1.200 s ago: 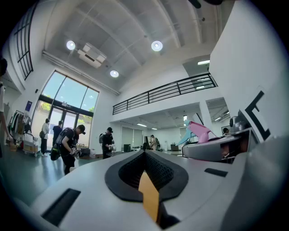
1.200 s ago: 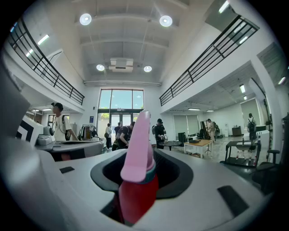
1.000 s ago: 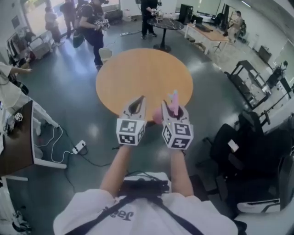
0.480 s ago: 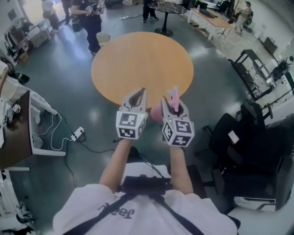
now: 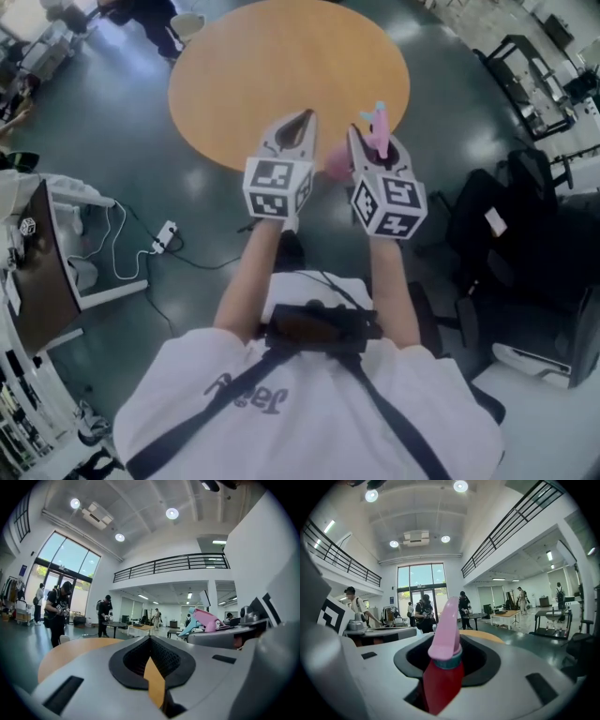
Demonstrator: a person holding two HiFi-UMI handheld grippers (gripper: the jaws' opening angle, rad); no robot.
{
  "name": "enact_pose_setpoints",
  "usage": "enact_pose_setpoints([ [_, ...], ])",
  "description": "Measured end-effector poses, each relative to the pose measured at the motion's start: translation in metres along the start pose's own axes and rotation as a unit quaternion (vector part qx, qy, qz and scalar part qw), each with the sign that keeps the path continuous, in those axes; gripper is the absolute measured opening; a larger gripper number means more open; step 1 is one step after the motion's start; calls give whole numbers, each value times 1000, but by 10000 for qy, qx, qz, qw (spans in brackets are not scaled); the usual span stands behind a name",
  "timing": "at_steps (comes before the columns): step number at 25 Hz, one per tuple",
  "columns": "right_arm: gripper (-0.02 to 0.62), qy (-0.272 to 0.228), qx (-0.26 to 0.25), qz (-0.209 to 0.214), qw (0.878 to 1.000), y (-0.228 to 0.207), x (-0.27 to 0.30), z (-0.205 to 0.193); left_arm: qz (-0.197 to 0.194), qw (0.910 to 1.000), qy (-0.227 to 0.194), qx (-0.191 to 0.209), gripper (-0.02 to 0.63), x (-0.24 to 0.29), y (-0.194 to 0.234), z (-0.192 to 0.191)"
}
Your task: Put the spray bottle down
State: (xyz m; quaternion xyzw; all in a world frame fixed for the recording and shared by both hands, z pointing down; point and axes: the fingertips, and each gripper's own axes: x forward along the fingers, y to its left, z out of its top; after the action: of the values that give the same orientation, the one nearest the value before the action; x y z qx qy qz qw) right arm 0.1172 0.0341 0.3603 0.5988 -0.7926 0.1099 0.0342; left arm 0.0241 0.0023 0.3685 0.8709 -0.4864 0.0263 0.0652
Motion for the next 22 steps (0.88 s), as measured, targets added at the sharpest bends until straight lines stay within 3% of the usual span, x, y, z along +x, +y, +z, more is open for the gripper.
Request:
enact_pose_setpoints([
  [7, 178, -35, -38, -264, 9996, -1, 89, 30, -348, 9993, -29, 154, 11, 70, 63, 37],
  [16, 179, 179, -158, -478, 9986, 10, 157, 20, -662, 9976, 181, -112, 11, 112, 111, 15],
  [22, 178, 414, -218, -580, 9972, -7, 174, 4, -752, 9965, 300, -200, 11, 132, 109, 0],
])
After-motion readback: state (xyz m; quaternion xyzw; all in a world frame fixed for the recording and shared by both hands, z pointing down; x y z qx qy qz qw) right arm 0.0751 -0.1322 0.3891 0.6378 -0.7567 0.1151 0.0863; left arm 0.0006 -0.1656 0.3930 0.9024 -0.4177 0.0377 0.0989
